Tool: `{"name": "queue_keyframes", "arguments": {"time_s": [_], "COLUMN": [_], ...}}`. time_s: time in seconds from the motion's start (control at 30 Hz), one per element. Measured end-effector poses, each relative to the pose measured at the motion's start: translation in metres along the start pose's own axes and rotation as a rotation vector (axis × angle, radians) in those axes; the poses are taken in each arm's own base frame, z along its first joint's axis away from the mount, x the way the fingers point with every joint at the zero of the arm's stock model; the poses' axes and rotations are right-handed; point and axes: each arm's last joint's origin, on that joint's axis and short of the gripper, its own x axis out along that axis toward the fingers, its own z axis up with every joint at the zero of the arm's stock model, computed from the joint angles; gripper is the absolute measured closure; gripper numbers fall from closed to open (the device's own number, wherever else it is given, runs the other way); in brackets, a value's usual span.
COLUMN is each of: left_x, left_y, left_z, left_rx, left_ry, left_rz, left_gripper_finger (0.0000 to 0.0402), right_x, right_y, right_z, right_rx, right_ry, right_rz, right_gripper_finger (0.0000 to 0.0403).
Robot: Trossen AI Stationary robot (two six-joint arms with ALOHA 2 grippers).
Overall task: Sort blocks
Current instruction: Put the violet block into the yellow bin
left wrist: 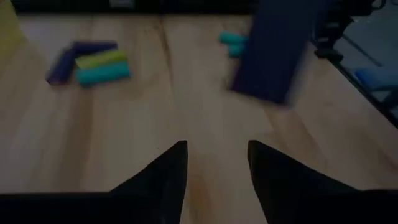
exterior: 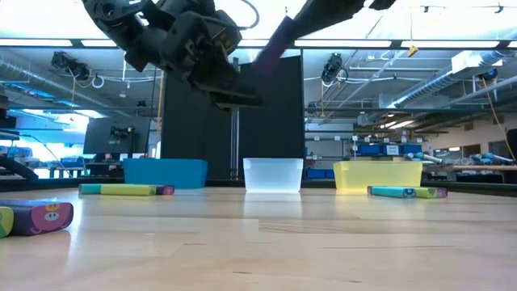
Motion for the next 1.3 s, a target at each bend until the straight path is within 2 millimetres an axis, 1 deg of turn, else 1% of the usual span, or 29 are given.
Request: {"name": "queue_keyframes", "arguments": {"time_s": [0.1,0.2,0.33,0.47,0.6,0.7,0.9,1.03,1.17,1.23,1.3], "left_x": [-0.003,-0.006,-0.009,-0.010,-0.011,-0.013,-0.018,-0.022,-0.026,-0.028,-0.030], "left_y": [0.004,0.008,0.012,0.014,0.017,0.022,0.035,0.044,0.053,0.056,0.059], "left_z": [0.001,0.004,0.009,0.012,0.015,0.018,0.021,0.020,0.022,0.023,0.023], "left_rx": [0.023,0.041,0.060,0.082,0.115,0.125,0.127,0.132,0.135,0.135,0.134], "left_ry": [-0.003,-0.030,-0.063,-0.095,-0.128,-0.168,-0.200,-0.203,-0.238,-0.249,-0.257], "left_rz": [0.013,0.029,0.044,0.051,0.065,0.087,0.132,0.162,0.178,0.186,0.197], "left_gripper_finger": [0.0224,0.0223,0.0223,0.0223,0.0223,0.0223,0.0223,0.0223,0.0223,0.0223,0.0223], "right_x": [0.003,0.002,-0.004,-0.012,-0.013,-0.009,0.003,0.017,0.032,0.038,0.042], "right_y": [-0.017,-0.040,-0.078,-0.123,-0.168,-0.197,-0.245,-0.265,-0.274,-0.279,-0.285], "right_z": [-0.008,-0.021,-0.040,-0.064,-0.096,-0.121,-0.181,-0.224,-0.258,-0.269,-0.276], "right_rx": [0.004,0.025,0.073,0.174,0.278,0.357,0.485,0.567,0.629,0.683,0.719], "right_ry": [0.080,0.167,0.278,0.361,0.433,0.455,0.507,0.548,0.575,0.575,0.564], "right_rz": [-0.024,-0.053,-0.107,-0.133,-0.111,-0.050,0.048,0.114,0.185,0.240,0.276], "right_gripper_finger": [0.0327,0.0327,0.0327,0.0327,0.0327,0.0327,0.0327,0.0327,0.0327,0.0327,0.0327]}}
